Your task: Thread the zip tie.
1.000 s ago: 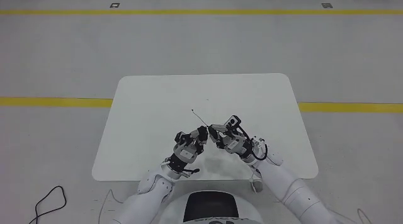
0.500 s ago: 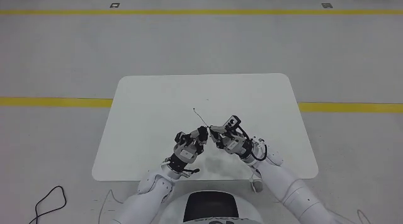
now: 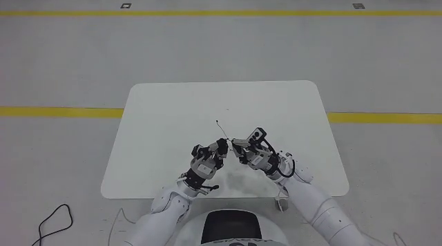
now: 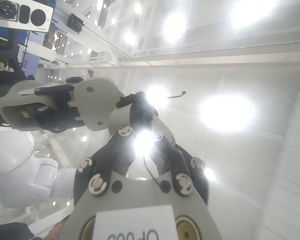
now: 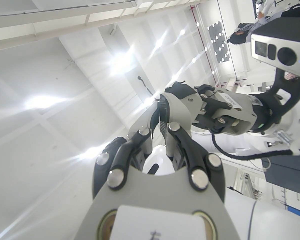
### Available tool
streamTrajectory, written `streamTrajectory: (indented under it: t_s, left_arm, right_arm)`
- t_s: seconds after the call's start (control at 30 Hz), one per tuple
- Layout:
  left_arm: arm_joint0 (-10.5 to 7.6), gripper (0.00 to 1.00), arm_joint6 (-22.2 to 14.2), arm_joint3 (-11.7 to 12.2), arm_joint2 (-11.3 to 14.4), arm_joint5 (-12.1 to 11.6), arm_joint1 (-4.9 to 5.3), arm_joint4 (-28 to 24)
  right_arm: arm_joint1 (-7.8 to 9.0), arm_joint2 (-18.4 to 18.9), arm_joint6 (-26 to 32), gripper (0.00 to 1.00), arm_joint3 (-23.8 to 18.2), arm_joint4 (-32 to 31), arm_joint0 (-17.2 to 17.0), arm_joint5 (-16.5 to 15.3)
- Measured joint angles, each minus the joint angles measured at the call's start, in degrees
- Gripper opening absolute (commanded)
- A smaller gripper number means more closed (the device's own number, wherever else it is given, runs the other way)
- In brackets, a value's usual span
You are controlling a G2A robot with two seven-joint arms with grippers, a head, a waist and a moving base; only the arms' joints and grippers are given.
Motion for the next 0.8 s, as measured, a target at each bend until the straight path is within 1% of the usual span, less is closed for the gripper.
streamTrajectory:
  t_s: [0.8]
  left_arm:
    - [0.00, 0.00, 0.0, 0.0, 0.0, 0.0, 0.00, 0.0]
  right_arm:
    - [0.21, 2.8, -0.2, 0.00, -0.6, -1.5, -1.7, 1.1]
